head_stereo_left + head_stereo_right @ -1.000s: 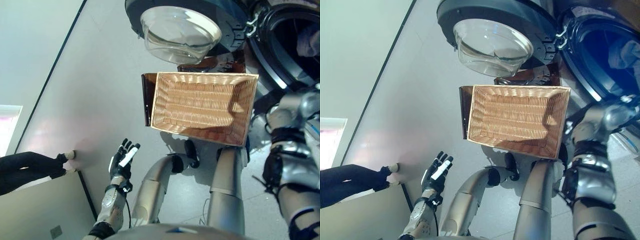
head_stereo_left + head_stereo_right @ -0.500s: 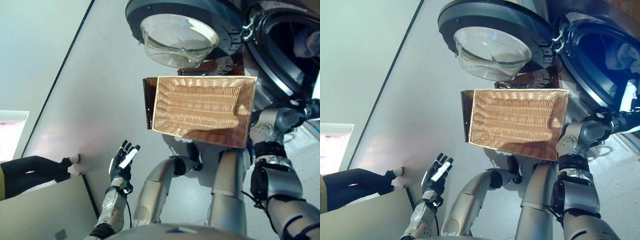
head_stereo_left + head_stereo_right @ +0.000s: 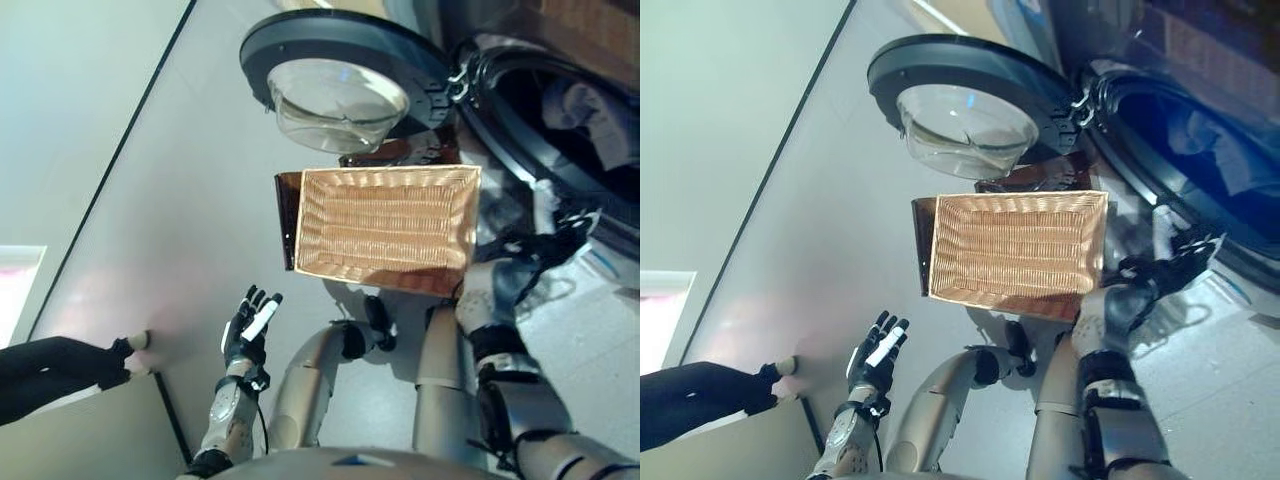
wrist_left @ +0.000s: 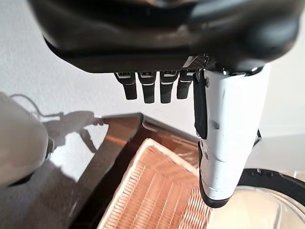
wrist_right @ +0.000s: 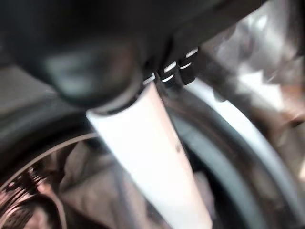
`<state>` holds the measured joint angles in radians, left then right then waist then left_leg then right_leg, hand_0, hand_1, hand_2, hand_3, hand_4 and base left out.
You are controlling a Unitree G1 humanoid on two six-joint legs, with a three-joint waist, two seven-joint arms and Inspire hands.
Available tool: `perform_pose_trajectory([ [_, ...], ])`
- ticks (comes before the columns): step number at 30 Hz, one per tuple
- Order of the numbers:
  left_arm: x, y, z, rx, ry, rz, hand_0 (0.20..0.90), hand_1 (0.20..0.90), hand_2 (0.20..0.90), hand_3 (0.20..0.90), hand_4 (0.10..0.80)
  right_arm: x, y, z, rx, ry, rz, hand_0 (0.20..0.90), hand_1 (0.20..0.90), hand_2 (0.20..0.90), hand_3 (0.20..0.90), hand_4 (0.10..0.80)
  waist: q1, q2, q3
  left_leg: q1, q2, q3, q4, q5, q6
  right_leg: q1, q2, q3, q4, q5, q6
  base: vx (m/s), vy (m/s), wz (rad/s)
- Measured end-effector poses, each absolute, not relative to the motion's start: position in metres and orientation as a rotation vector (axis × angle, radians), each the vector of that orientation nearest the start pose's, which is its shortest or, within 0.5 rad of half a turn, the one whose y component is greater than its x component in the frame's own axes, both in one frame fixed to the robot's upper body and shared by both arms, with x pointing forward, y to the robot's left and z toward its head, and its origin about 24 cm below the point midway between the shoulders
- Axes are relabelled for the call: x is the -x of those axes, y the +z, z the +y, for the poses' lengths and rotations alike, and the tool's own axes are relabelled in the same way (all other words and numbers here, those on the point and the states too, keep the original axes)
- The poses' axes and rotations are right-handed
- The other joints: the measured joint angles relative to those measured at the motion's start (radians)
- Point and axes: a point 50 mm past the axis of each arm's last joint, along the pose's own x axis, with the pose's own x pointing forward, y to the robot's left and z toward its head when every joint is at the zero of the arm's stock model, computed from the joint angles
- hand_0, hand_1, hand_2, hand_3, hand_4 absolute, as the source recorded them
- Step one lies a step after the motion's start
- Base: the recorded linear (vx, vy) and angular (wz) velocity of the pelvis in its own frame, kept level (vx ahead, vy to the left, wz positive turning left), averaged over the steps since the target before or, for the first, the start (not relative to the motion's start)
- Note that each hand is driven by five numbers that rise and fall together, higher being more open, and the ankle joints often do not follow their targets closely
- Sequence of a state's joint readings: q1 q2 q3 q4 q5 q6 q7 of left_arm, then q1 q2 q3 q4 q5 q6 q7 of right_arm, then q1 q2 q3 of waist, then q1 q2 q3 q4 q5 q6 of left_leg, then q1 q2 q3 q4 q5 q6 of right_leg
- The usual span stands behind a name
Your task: Pick up the clothes and place them into the washing machine
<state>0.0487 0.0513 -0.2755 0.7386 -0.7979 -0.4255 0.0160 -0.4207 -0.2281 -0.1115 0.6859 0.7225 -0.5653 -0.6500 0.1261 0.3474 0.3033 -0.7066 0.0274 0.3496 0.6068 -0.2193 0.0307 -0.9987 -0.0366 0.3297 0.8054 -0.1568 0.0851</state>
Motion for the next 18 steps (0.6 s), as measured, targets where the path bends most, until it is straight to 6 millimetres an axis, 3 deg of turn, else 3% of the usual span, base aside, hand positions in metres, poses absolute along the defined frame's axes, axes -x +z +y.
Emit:
perform_pose_trajectory([
  [4, -0.177, -0.104, 0.147, 0.554, 0.267, 0.46, 0.9, 0.9, 0.9, 0.9, 0.8, -0.285, 0.019, -0.253, -0.553, -0.944, -0.097, 0.9, 0.9, 0.9, 0.9, 0.8, -0.003, -0.012, 0.005, 0.022, 0.013, -0.001, 0.004, -0.001, 0.001, 0.031, 0.007, -0.011, -0.017, 0.007, -0.005, -0.002, 0.007, -0.05],
  [11, -0.167, -0.117, 0.158, 0.514, 0.328, 0.52, 0.9, 0.9, 0.9, 0.9, 0.8, -0.278, 0.006, -0.256, -0.518, -0.927, -0.044, 0.9, 0.9, 0.9, 0.9, 0.8, -0.005, -0.042, 0.016, 0.074, 0.021, -0.021, -0.001, -0.004, 0.0, 0.103, 0.007, -0.029, -0.048, 0.013, -0.005, 0.012, -0.007, -0.03],
  [18, -0.147, -0.136, 0.18, 0.37, 0.425, 0.658, 0.9, 0.9, 0.9, 0.9, 0.8, -0.253, -0.033, -0.263, -0.428, -0.931, 0.13, 0.9, 0.9, 0.9, 0.9, 0.8, -0.012, -0.117, 0.013, 0.159, 0.04, -0.046, -0.016, -0.009, -0.003, 0.221, 0.007, -0.071, -0.105, 0.02, -0.007, 0.062, -0.049, 0.01],
])
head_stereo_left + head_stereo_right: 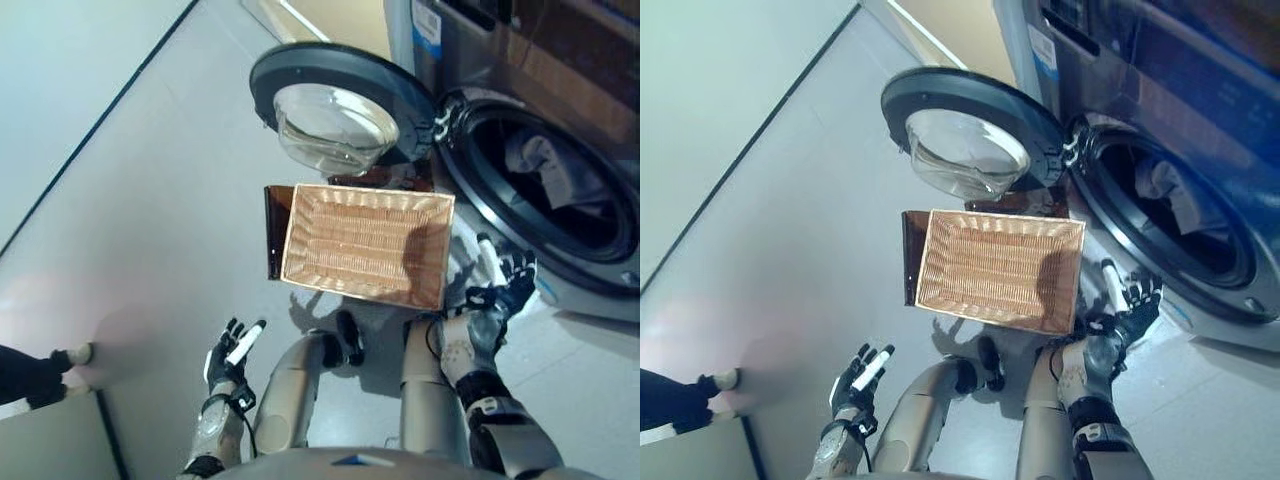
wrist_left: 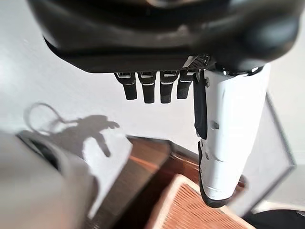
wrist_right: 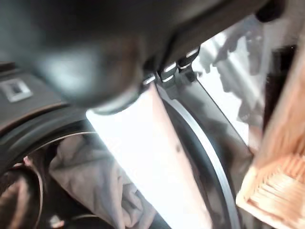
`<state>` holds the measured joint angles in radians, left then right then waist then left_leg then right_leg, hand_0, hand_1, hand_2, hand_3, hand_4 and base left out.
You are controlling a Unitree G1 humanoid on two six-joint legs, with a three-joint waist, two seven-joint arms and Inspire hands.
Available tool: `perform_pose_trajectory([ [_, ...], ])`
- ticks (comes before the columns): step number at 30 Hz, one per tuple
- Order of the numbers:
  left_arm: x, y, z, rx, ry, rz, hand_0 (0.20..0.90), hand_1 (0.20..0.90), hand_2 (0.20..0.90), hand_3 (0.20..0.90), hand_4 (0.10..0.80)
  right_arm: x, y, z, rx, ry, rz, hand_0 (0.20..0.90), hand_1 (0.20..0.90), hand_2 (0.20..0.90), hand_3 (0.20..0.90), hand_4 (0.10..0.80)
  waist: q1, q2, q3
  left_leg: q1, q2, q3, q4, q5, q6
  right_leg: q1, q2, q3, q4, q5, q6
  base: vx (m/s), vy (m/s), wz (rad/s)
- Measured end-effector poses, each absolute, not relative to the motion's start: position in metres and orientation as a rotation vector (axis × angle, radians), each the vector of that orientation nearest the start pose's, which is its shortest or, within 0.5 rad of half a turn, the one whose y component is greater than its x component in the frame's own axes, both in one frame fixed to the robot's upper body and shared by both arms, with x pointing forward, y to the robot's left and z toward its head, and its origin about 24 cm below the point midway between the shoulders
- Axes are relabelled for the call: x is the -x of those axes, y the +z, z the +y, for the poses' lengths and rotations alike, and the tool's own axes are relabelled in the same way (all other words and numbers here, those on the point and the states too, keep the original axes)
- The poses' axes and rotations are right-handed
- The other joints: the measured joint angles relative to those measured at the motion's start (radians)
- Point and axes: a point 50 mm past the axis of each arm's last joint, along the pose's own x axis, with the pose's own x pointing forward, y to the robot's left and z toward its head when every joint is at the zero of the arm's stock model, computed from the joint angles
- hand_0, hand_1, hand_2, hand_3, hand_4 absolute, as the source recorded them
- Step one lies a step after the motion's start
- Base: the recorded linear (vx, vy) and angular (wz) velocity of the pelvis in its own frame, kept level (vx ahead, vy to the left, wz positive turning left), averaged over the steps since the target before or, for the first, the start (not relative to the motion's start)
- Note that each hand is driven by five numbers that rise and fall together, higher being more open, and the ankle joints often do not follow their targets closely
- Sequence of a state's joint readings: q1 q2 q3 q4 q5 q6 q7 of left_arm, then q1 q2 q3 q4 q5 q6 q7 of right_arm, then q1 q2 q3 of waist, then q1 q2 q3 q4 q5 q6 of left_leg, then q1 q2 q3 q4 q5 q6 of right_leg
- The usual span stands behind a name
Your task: Pick up the clothes and place them into the washing machine
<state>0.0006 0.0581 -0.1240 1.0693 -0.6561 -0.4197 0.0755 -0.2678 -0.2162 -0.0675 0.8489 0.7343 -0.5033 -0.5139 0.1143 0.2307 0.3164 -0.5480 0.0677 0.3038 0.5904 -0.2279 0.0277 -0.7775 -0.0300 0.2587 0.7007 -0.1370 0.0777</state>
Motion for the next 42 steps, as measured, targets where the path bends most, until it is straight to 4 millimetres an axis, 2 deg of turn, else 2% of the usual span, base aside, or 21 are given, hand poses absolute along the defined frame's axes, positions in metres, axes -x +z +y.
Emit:
perform_pose_trajectory([
  [6, -0.132, -0.143, 0.205, 0.242, 0.471, 0.738, 0.9, 0.9, 0.9, 0.9, 0.8, -0.223, -0.073, -0.263, -0.332, -0.879, 0.358, 0.9, 0.9, 0.9, 0.9, 0.8, -0.016, -0.056, -0.016, 0.121, 0.004, -0.016, -0.051, -0.003, 0.001, 0.137, -0.006, -0.031, -0.062, 0.0, -0.001, 0.085, -0.059, 0.0],
  [8, -0.132, -0.144, 0.209, 0.211, 0.475, 0.758, 0.9, 0.9, 0.9, 0.9, 0.8, -0.211, -0.086, -0.263, -0.284, -0.863, 0.441, 0.9, 0.9, 0.9, 0.9, 0.8, -0.017, -0.063, -0.021, 0.161, 0.004, -0.024, -0.064, 0.006, -0.001, 0.186, -0.007, -0.043, -0.082, 0.005, -0.005, 0.049, -0.052, 0.03],
  [12, -0.128, -0.145, 0.222, 0.106, 0.444, 0.809, 0.9, 0.9, 0.9, 0.9, 0.8, -0.189, -0.105, -0.257, -0.215, -0.807, 0.576, 0.9, 0.9, 0.9, 0.9, 0.8, -0.019, -0.106, -0.055, 0.24, 0.003, -0.033, -0.119, 0.015, -0.003, 0.264, -0.011, -0.058, -0.125, 0.004, -0.006, 0.14, -0.054, 0.03],
  [15, -0.113, -0.15, 0.226, 0.059, 0.434, 0.878, 0.9, 0.9, 0.9, 0.9, 0.8, -0.169, -0.119, -0.255, -0.168, -0.782, 0.677, 0.9, 0.9, 0.9, 0.9, 0.8, -0.018, -0.127, -0.12, 0.287, 0.003, -0.036, -0.17, 0.021, -0.008, 0.314, -0.017, -0.074, -0.167, 0.005, -0.005, 0.111, -0.046, 0.03],
  [19, -0.094, -0.157, 0.23, 0.014, 0.427, 0.97, 0.9, 0.9, 0.9, 0.9, 0.8, -0.151, -0.131, -0.249, -0.112, -0.724, 0.77, 0.9, 0.9, 0.9, 0.9, 0.8, -0.018, -0.154, -0.18, 0.373, 0.0, -0.036, -0.259, 0.052, -0.015, 0.391, -0.019, -0.087, -0.229, 0.015, -0.015, 0.103, -0.052, 0.01],
  [23, -0.083, -0.16, 0.229, -0.016, 0.399, 1.021, 0.9, 0.9, 0.9, 0.9, 0.8, -0.142, -0.136, -0.246, -0.06, -0.662, 0.824, 0.9, 0.9, 0.9, 0.9, 0.8, -0.017, -0.167, -0.217, 0.433, -0.009, -0.043, -0.329, 0.074, -0.018, 0.443, -0.023, -0.104, -0.269, 0.023, -0.011, 0.079, -0.043, 0.07],
  [26, -0.078, -0.162, 0.228, -0.066, 0.345, 1.062, 0.9, 0.9, 0.9, 0.9, 0.8, -0.128, -0.143, -0.245, 0.027, -0.585, 0.906, 0.9, 0.9, 0.9, 0.9, 0.8, -0.017, -0.176, -0.239, 0.491, -0.01, -0.061, -0.391, 0.099, -0.021, 0.5, -0.028, -0.129, -0.303, 0.023, -0.013, 0.047, -0.061, 0.18],
  [30, -0.059, -0.166, 0.231, -0.128, 0.302, 1.151, 0.9, 0.9, 0.9, 0.9, 0.8, -0.105, -0.152, -0.241, 0.146, -0.464, 1.011, 0.9, 0.9, 0.9, 0.9, 0.8, -0.017, -0.189, -0.298, 0.544, -0.018, -0.078, -0.478, 0.138, -0.03, 0.546, -0.023, -0.149, -0.353, 0.029, -0.016, 0.014, -0.052, 0.1],
  [35, -0.049, -0.166, 0.236, -0.189, 0.249, 1.201, 0.9, 0.9, 0.9, 0.9, 0.8, -0.082, -0.16, -0.237, 0.243, -0.346, 1.111, 0.9, 0.9, 0.9, 0.9, 0.8, -0.017, -0.2, -0.326, 0.591, -0.011, -0.086, -0.542, 0.163, -0.034, 0.588, -0.016, -0.164, -0.391, 0.037, -0.019, -0.014, -0.067, 0.06],
  [39, -0.045, -0.168, 0.232, -0.235, 0.168, 1.22, 0.9, 0.9, 0.9, 0.9, 0.8, -0.064, -0.164, -0.237, 0.352, -0.234, 1.18, 0.9, 0.9, 0.9, 0.9, 0.8, -0.017, -0.193, -0.365, 0.598, -0.011, -0.089, -0.591, 0.19, -0.033, 0.603, -0.011, -0.169, -0.452, 0.064, -0.016, -0.034, -0.039, 0.01],
  [42, -0.047, -0.169, 0.228, -0.236, 0.154, 1.22, 0.9, 0.9, 0.9, 0.9, 0.8, -0.051, -0.166, -0.238, 0.348, -0.24, 1.232, 0.9, 0.9, 0.9, 0.9, 0.8, -0.021, -0.191, -0.365, 0.613, -0.003, -0.097, -0.602, 0.198, -0.031, 0.64, -0.012, -0.182, -0.5, 0.088, -0.017, -0.045, -0.052, 0.11],
])
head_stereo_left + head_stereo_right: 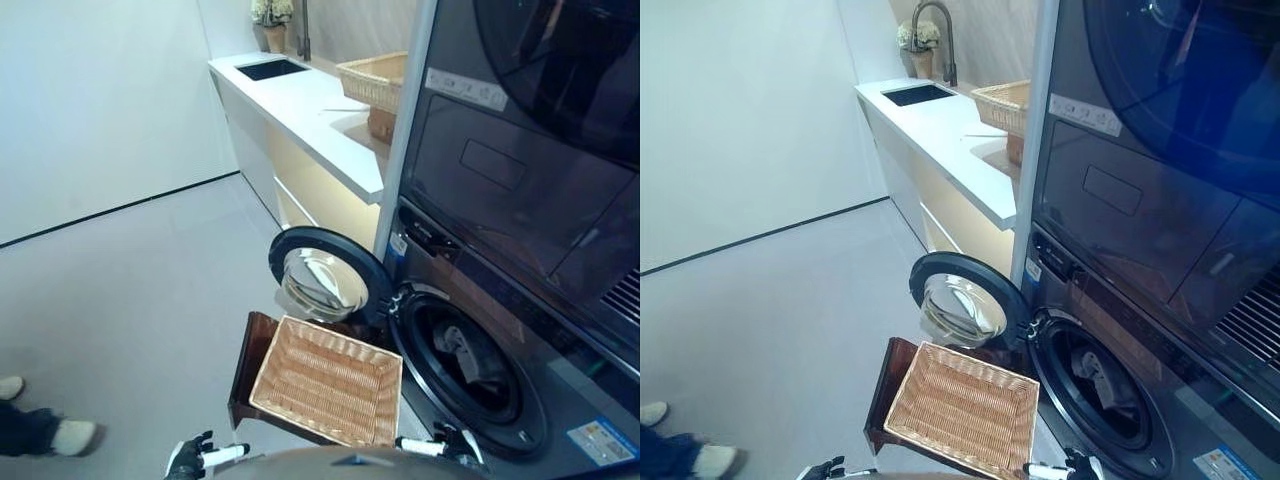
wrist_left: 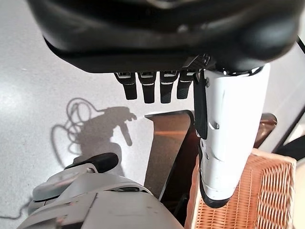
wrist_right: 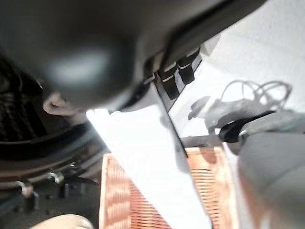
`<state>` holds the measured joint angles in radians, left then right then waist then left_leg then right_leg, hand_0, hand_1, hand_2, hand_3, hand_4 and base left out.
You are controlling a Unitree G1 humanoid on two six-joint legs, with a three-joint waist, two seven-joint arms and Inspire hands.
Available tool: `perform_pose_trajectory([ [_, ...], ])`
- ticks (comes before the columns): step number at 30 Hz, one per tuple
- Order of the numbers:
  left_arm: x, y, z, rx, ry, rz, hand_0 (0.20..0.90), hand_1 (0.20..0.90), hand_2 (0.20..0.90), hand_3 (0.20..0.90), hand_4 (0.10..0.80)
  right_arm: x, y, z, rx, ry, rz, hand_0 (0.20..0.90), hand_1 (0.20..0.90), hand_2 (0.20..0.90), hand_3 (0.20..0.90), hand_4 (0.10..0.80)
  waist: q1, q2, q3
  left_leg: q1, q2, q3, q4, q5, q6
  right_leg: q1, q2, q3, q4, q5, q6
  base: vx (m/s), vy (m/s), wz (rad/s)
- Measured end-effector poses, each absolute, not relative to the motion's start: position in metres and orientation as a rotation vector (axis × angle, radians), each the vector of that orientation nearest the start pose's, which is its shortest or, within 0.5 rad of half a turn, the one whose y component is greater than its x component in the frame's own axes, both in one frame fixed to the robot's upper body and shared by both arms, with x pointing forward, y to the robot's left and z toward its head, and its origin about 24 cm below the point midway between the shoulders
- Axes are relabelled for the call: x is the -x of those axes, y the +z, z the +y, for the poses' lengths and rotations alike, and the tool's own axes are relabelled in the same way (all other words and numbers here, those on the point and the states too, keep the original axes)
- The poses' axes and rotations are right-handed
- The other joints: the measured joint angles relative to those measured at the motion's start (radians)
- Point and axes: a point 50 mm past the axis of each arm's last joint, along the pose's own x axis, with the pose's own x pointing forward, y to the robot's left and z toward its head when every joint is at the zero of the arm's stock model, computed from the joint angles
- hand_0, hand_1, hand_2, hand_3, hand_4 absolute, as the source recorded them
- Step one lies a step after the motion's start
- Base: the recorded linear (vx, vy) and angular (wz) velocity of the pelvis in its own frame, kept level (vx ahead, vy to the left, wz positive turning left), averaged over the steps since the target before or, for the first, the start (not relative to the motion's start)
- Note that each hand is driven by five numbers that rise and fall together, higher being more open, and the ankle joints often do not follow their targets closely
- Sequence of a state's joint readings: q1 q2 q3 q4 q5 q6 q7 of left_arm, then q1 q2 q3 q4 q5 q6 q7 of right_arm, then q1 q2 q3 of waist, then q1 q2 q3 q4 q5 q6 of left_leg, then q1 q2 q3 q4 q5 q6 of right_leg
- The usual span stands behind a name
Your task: Pick up the clothes and place them into the washing machine
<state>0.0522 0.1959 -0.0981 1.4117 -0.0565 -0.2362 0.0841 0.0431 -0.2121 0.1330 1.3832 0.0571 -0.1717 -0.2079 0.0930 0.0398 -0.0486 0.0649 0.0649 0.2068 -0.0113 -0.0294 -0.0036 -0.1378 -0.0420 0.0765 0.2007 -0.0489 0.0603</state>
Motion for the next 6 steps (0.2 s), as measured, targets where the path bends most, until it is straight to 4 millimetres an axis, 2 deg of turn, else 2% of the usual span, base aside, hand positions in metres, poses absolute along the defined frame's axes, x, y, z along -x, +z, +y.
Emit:
perform_pose_trajectory([
  [2, -0.0465, -0.1689, 0.2269, -0.234, 0.151, 1.223, 0.9, 0.9, 0.9, 0.9, 0.8, -0.0414, -0.1676, -0.2378, 0.359, -0.214, 1.27, 0.9, 0.9, 0.9, 0.9, 0.8, -0.001, -0.004, -0.002, 0.001, 0.001, -0.013, -0.004, -0.003, 0.004, 0.011, -0.003, -0.01, -0.008, -0.002, 0.003, -0.022, -0.053, 0.12],
  [6, -0.0435, -0.1703, 0.2238, -0.225, 0.141, 1.247, 0.9, 0.9, 0.9, 0.9, 0.8, -0.0424, -0.1674, -0.238, 0.388, -0.186, 1.268, 0.9, 0.9, 0.9, 0.9, 0.8, -0.004, -0.006, -0.004, 0.003, 0.003, -0.024, -0.007, -0.001, 0.004, 0.022, -0.003, -0.019, -0.016, 0.001, 0.002, -0.002, -0.028, 0.07],
])
